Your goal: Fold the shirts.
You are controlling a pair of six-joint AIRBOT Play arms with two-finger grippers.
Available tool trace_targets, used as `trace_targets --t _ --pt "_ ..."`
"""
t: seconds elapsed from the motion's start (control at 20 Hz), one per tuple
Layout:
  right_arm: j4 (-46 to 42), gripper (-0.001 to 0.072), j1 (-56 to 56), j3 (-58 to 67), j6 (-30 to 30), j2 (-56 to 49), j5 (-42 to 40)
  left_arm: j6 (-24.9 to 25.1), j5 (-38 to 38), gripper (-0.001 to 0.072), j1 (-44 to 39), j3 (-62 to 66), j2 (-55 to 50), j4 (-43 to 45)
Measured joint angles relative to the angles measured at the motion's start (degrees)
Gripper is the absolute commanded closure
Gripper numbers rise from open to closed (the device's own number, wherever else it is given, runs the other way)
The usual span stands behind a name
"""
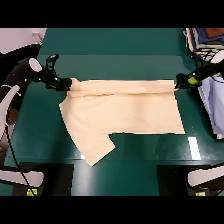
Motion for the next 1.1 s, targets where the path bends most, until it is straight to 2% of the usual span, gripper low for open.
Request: trace_targets --t 0.05,0.3,0.35,0.55,0.8,1.1 --pt "0.5 0.0354 0.1 -1.8 0.1 0.8 -0.8 -0.3 0.0 0.0232 0.0 -0.8 0.1 0.1" --pt "1.4 0.0351 -0.6 -5.9 0.3 6.5 0.6 -1.1 -3.8 0.0239 0.0 -4.4 6.8 1.7" --pt "1.4 0.0320 -1.0 -6.5 0.3 8.2 1.5 -1.1 -4.9 0.0239 0.0 -6.2 9.2 2.5" --pt "1.5 0.0320 -1.8 -12.0 0.3 16.5 3.9 -1.3 -9.0 0.0239 0.0 -19.6 21.2 2.7" --pt "3.1 0.0320 -2.0 -21.2 0.2 25.7 2.6 -2.1 -10.0 0.0239 0.0 -38.7 33.6 -4.8" --pt "4.3 0.0323 -2.1 -25.8 0.2 30.9 1.0 -0.1 -5.8 0.0241 0.0 -51.0 37.7 -15.6"
